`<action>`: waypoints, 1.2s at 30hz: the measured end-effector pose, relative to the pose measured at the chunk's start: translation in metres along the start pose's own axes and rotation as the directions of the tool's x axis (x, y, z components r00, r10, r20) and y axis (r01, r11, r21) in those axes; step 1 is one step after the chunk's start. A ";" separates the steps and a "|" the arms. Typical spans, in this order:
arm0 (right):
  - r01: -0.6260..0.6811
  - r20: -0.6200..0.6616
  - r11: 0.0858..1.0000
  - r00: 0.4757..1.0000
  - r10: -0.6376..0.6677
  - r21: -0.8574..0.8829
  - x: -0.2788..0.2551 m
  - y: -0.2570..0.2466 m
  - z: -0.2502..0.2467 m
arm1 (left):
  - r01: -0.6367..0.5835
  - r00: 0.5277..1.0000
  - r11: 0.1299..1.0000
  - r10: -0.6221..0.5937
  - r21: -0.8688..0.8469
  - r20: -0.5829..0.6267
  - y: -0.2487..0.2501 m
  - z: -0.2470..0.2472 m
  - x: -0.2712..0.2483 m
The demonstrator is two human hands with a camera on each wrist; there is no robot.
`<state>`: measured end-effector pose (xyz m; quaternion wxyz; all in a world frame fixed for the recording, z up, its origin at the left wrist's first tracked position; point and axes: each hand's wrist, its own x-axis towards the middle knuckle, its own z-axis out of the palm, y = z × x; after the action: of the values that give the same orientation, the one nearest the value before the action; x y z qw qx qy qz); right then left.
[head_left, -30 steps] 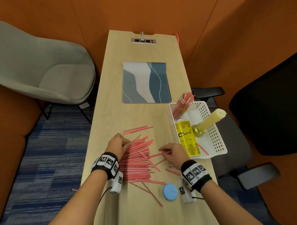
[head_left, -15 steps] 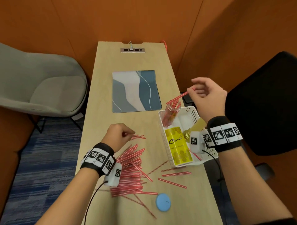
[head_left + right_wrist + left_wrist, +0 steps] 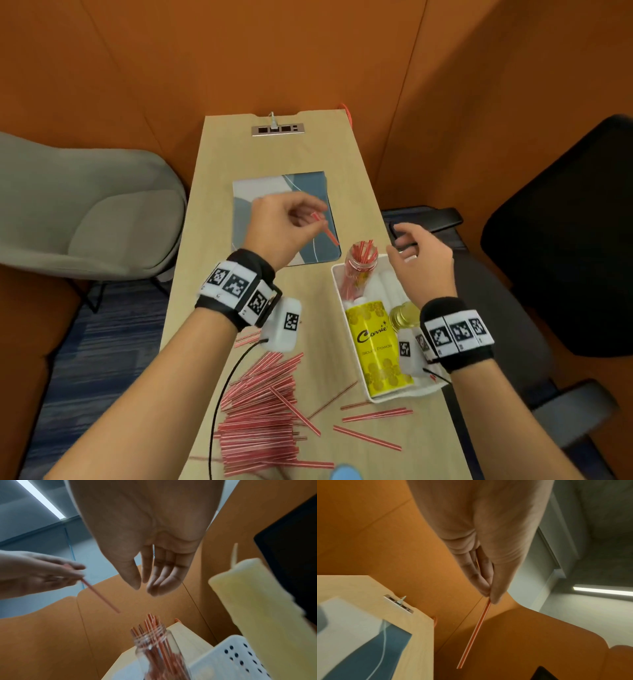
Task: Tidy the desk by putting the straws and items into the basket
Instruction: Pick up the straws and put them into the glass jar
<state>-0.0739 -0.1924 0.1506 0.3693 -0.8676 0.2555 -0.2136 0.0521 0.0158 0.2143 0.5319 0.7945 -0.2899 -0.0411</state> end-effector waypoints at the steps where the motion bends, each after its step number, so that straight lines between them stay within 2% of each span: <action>1: -0.025 0.016 0.999 1.000 0.024 0.020 -0.009 0.003 -0.002 | -0.024 1.000 1.000 0.023 0.016 0.017 0.005 0.008 0.010; 5: -0.034 0.193 0.996 0.981 0.018 0.077 -0.050 0.015 0.000 | -0.097 0.989 0.990 0.084 0.103 0.120 0.015 0.043 0.034; 8: -0.048 0.389 0.996 0.921 0.017 0.072 -0.086 0.027 0.014 | -0.097 0.963 0.964 0.028 0.249 0.268 0.004 0.069 0.037; 10: -0.041 0.534 0.998 0.845 0.007 0.052 -0.111 0.033 0.030 | -0.115 0.941 0.923 -0.018 0.368 0.339 -0.010 0.080 0.029; 11: -0.039 0.601 0.998 0.800 0.006 0.042 -0.124 0.035 0.039 | -0.117 0.942 0.910 -0.025 0.398 0.336 -0.018 0.082 0.022; 15: 0.043 0.787 0.997 0.617 0.020 -0.059 -0.171 0.038 0.081 | -0.031 0.979 0.930 -0.047 0.367 0.201 -0.050 0.071 -0.019; 17: 0.120 0.823 0.984 0.567 0.041 -0.132 -0.189 0.041 0.101 | 0.076 0.977 0.934 -0.140 0.349 0.163 -0.073 0.056 -0.046; 19: 0.198 0.830 0.961 0.556 0.052 -0.192 -0.204 0.044 0.118 | 0.213 0.951 0.908 -0.278 0.362 0.138 -0.102 0.038 -0.078; 21: 0.236 0.825 0.939 0.560 0.077 -0.248 -0.215 0.047 0.129 | 0.339 0.905 0.851 -0.411 0.401 0.107 -0.130 0.022 -0.112; 24: 0.256 0.791 0.911 0.601 0.113 -0.324 -0.223 0.047 0.138 | 0.493 0.814 0.736 -0.578 0.464 0.051 -0.162 0.005 -0.160; 27: 0.259 0.761 0.894 0.637 0.126 -0.365 -0.227 0.046 0.143 | 0.567 0.745 0.650 -0.667 0.506 0.022 -0.186 -0.002 -0.197; 29: 0.242 0.738 0.893 0.662 0.134 -0.379 -0.228 0.043 0.141 | 0.560 0.738 0.639 -0.674 0.527 0.033 -0.197 -0.004 -0.213; 33: 0.187 0.695 0.910 0.705 0.138 -0.371 -0.222 0.039 0.129 | 0.526 0.769 0.660 -0.638 0.536 0.031 -0.206 -0.006 -0.226; 36: 0.082 0.680 0.959 0.721 0.131 -0.271 -0.215 0.036 0.118 | 0.526 0.791 0.681 -0.611 0.509 0.001 -0.209 -0.006 -0.230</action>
<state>-0.1854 -0.0222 0.0100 0.3131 -0.9242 0.1385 0.1692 -0.0492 0.1928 -0.0205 0.2496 0.9449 -0.0732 -0.1989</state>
